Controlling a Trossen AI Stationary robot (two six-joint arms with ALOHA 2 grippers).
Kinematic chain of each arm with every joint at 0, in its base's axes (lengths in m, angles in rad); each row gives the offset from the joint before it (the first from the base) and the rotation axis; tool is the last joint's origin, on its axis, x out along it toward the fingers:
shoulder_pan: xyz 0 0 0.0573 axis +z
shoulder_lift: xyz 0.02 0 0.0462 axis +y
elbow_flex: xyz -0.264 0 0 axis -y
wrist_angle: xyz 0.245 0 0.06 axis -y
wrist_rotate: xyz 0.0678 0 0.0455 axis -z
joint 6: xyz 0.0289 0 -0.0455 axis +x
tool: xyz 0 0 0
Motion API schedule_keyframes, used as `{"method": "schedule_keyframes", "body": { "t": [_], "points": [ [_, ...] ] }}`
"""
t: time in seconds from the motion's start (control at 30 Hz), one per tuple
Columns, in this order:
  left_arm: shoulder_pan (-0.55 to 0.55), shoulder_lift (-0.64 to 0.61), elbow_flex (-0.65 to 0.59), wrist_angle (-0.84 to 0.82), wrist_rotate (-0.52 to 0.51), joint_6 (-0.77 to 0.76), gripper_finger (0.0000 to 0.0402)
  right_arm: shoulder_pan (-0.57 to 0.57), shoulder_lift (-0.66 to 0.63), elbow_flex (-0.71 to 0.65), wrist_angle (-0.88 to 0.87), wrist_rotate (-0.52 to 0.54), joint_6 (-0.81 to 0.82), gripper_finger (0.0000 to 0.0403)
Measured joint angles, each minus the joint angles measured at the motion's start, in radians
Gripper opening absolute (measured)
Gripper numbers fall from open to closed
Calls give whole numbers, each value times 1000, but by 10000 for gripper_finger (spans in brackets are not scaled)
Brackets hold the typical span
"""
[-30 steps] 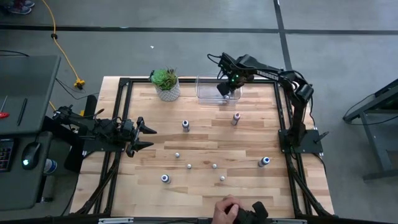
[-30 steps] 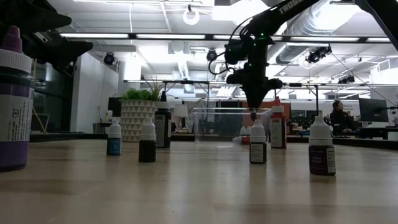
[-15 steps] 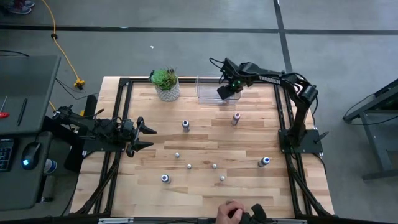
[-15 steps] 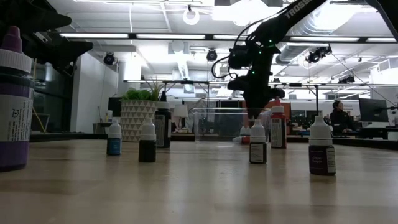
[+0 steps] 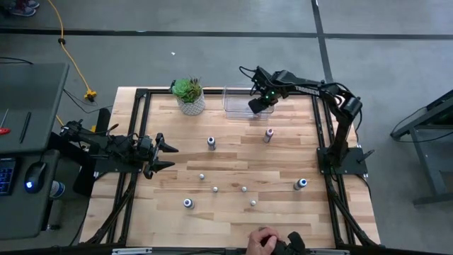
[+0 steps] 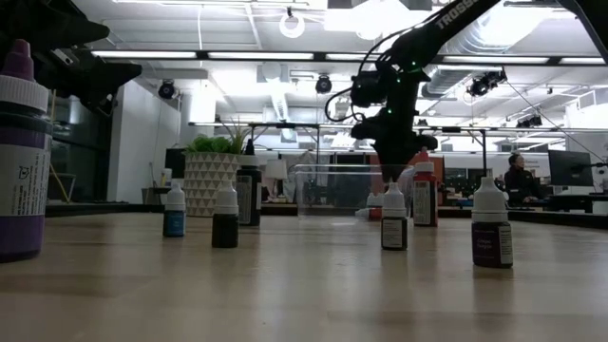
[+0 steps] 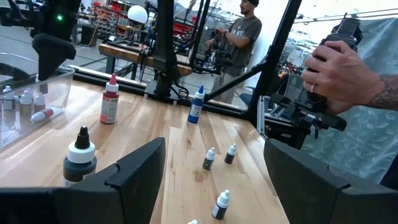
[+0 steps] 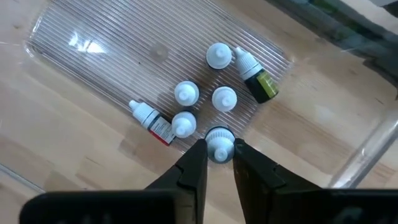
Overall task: Pick & Place food coloring
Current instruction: Put the right small purple food coloring bottle into the bin, then put the small purple food coloring bottle into the bin
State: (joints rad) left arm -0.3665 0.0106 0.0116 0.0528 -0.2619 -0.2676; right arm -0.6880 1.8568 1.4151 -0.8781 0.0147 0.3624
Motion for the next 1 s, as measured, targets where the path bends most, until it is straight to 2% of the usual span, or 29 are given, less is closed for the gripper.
{"method": "schedule_keyframes", "body": {
  "t": [0.4, 0.57, 1.0],
  "points": [
    [0, 0, 0, 0, 0, 0, 271, -5, 2, -37, 25, -49, -1, 68],
    [0, 0, 0, 0, 0, 0, 271, -6, 2, -45, 35, -33, 5, 73],
    [0, 0, 0, 0, 0, 0, 271, -6, 2, -45, 39, -26, 4, 120]
  ]
}}
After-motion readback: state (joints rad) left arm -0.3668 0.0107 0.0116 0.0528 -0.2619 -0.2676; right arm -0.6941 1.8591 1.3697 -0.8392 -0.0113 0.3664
